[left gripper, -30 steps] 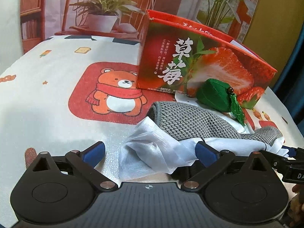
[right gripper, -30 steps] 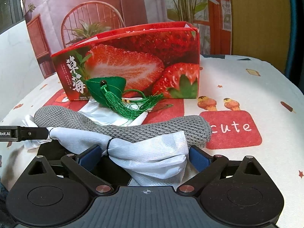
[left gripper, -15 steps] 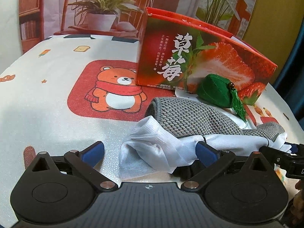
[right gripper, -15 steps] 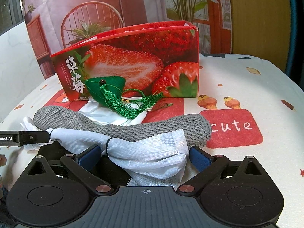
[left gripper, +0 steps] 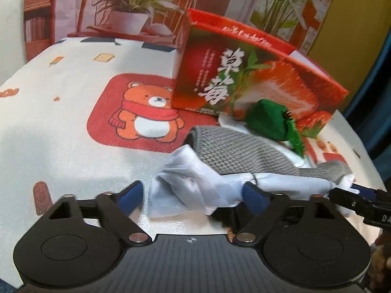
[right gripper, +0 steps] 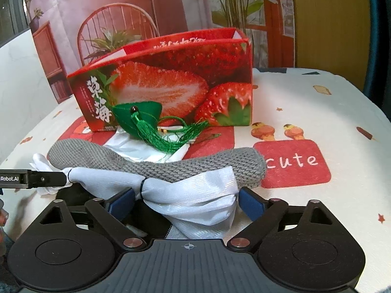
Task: Organize soft objects
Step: 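Lower both tools onto the white cloth beside the grey knit item, then close the left tool on the white cloth while the right tool grips it too, then lift the white cloth with both tools and carry it over the box, then lower the white cloth onto the cushion in the box and open both tools, then withdraw both tools from the box toward the grey knit item, then lower both tools onto the grey knit item and close them on it, then lift the grey knit item with both tools and carry it over the box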
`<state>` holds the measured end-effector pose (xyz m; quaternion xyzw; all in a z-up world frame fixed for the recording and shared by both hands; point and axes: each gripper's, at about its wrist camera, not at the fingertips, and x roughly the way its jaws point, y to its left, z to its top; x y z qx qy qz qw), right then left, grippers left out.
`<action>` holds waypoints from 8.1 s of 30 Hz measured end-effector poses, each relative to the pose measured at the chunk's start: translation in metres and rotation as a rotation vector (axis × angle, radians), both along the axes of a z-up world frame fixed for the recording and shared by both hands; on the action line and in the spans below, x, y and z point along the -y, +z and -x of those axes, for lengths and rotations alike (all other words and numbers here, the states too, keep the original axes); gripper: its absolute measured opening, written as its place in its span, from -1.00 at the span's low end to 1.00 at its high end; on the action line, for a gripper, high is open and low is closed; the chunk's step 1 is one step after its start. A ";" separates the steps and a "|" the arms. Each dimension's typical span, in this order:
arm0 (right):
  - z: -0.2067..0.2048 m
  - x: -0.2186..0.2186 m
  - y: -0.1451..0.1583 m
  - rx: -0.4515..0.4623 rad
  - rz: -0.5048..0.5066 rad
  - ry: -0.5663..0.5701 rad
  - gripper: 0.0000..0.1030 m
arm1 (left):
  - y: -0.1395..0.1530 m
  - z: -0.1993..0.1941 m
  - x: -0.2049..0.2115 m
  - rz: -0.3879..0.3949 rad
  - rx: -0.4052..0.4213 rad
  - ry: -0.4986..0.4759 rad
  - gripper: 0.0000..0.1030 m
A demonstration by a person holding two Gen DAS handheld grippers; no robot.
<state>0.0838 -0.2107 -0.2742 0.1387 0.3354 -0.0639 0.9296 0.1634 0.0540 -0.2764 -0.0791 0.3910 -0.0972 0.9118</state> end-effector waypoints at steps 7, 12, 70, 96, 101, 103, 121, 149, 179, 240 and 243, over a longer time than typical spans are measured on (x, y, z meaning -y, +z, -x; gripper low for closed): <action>0.010 0.009 0.006 0.012 -0.039 -0.018 0.55 | 0.008 0.008 0.002 0.004 0.036 -0.013 0.15; 0.008 0.013 0.000 0.001 -0.072 -0.024 0.44 | 0.010 0.010 0.004 0.008 0.051 -0.023 -0.03; -0.002 0.024 0.049 0.205 -0.195 -0.004 -0.85 | 0.058 0.021 0.004 0.053 0.273 -0.065 -0.86; -0.112 0.092 0.119 0.316 -0.080 0.012 -0.85 | 0.128 -0.101 0.049 -0.032 0.316 -0.156 -0.86; -0.132 0.100 0.104 0.275 -0.071 0.019 -0.86 | 0.113 -0.131 0.049 -0.030 0.239 -0.169 -0.86; -0.134 0.102 0.098 0.260 -0.073 0.024 -0.86 | 0.108 -0.139 0.050 -0.037 0.214 -0.174 -0.84; -0.171 0.076 0.088 0.080 -0.026 0.126 -0.86 | 0.108 -0.146 0.048 -0.021 0.227 -0.149 -0.13; -0.136 0.034 0.098 0.190 0.008 0.103 -0.06 | 0.109 -0.084 0.043 -0.030 0.226 -0.165 -0.04; -0.002 0.015 -0.001 0.136 0.074 -0.032 0.07 | 0.009 -0.025 0.013 0.067 0.109 -0.055 0.15; -0.006 0.046 -0.020 0.148 -0.094 -0.099 -0.66 | -0.012 -0.016 0.007 0.092 0.082 -0.089 -0.67; -0.002 0.042 -0.011 0.180 -0.085 -0.075 -0.74 | -0.003 -0.010 0.012 0.048 0.121 -0.106 -0.83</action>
